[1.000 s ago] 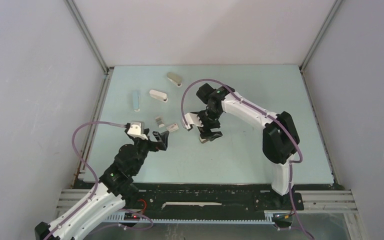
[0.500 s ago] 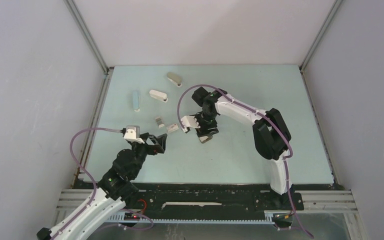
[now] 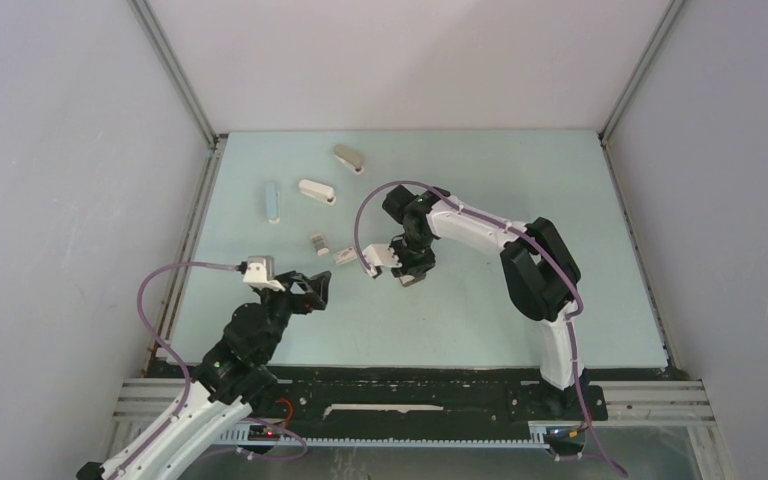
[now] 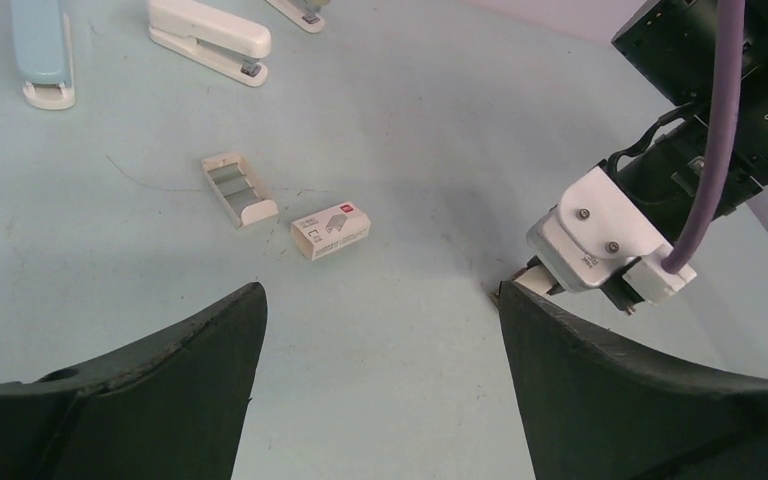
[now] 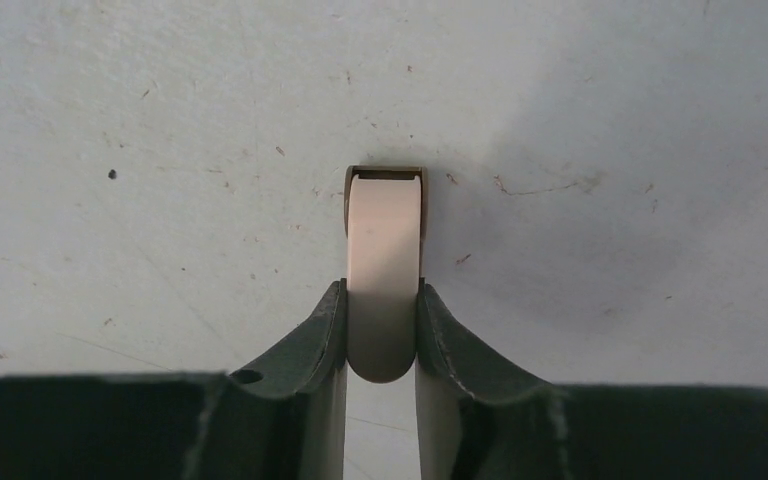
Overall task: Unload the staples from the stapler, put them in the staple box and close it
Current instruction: Unload the staple at the center of the board.
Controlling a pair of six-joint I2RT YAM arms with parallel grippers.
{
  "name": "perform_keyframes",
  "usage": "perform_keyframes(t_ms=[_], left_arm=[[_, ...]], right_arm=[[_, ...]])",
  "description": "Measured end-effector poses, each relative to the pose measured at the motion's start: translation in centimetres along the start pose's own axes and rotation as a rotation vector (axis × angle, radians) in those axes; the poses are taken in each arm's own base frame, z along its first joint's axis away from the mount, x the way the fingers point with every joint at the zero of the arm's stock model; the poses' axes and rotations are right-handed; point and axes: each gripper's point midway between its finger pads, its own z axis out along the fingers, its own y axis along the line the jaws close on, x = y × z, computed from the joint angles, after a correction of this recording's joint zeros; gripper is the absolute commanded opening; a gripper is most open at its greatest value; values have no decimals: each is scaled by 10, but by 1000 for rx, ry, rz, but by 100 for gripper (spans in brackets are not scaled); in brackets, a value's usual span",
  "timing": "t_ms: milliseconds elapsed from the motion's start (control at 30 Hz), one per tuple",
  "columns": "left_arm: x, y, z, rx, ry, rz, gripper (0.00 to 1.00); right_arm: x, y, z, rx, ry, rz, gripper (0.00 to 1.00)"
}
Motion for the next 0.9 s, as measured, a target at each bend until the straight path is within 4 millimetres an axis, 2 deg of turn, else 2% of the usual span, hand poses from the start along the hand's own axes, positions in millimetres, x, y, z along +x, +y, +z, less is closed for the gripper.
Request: perform_keyframes(t_ms=[133, 233, 333, 500, 667, 767, 900], left_arm=[[0, -3, 1, 11, 0, -3, 93], [3, -13, 5, 69, -3, -5, 94], [14, -29, 9, 175, -11, 1, 95], [35, -48, 14, 312, 9, 24, 96], [41, -73, 17, 447, 22, 95, 97], [53, -86, 22, 529, 76, 180, 97], [67, -107, 36, 626, 158, 277, 94]], right_arm=[[0, -1, -1, 7, -3, 19, 8], [2, -2, -6, 17, -18, 60, 1], [1, -3, -18, 38, -57, 112, 0], [4, -2, -59, 96, -191, 262, 0], [10, 15, -92, 144, -340, 412, 0], [14, 26, -97, 150, -379, 462, 0], [13, 34, -91, 125, -405, 493, 0]])
